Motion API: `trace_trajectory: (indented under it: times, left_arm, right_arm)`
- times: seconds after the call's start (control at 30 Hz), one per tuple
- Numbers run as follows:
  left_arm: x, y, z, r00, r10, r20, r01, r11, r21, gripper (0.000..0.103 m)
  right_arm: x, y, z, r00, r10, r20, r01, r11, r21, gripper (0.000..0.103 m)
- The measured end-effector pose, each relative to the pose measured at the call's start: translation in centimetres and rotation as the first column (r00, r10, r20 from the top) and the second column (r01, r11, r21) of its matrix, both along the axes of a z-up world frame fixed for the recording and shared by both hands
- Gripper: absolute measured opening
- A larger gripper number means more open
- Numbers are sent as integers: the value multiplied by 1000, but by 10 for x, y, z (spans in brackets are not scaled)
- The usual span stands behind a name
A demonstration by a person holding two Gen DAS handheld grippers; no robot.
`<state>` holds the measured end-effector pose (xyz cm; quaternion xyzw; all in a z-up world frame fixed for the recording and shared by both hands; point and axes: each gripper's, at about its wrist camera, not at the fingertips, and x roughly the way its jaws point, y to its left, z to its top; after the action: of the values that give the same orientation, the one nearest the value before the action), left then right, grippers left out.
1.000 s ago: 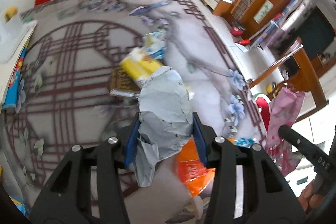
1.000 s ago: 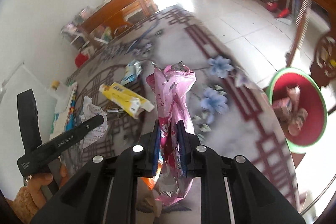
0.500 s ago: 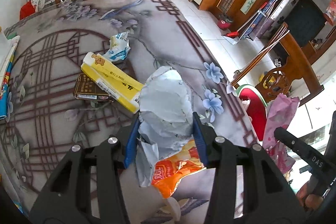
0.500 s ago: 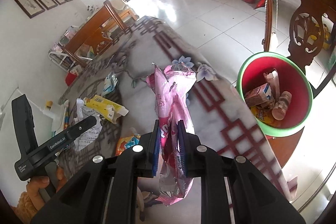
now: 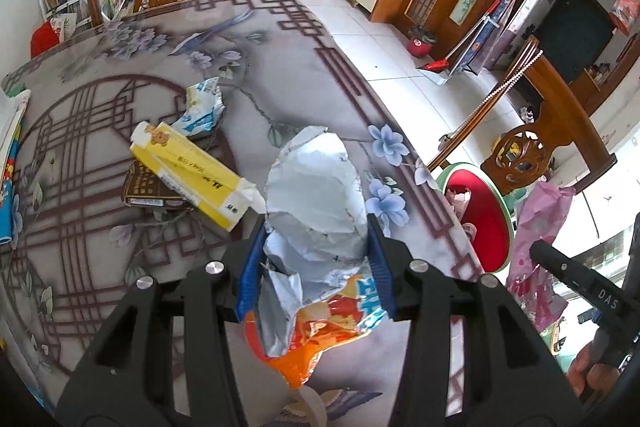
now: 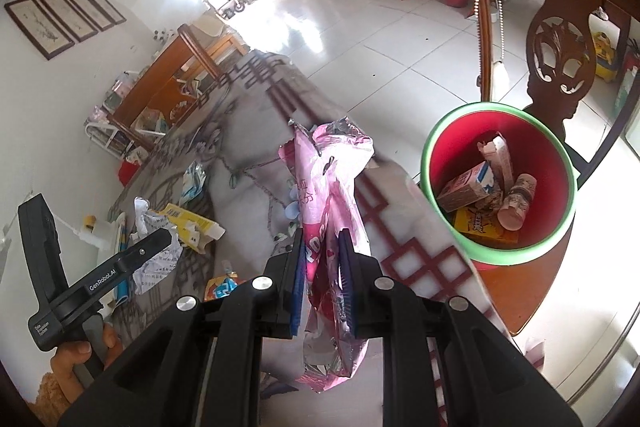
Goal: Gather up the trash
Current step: 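Carry the crumpled paper and pink wrapper toward the red bucket, then release the crumpled paper and pink wrapper into the red bucket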
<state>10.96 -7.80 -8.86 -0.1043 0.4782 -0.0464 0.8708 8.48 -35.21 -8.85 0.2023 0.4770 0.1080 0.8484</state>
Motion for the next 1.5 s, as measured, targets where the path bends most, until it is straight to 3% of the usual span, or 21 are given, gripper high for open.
trace_trajectory:
  times: [1.13, 1.5]
  left_arm:
    - [4, -43, 8, 997, -79, 18, 79, 997, 1, 45]
    - [18, -83, 3, 989, -146, 10, 146, 988, -40, 45]
  right_arm:
    - [-3, -50, -6, 996, -89, -13, 90, 996, 30, 16]
    - [0, -73, -4, 993, -120, -9, 120, 992, 31, 16]
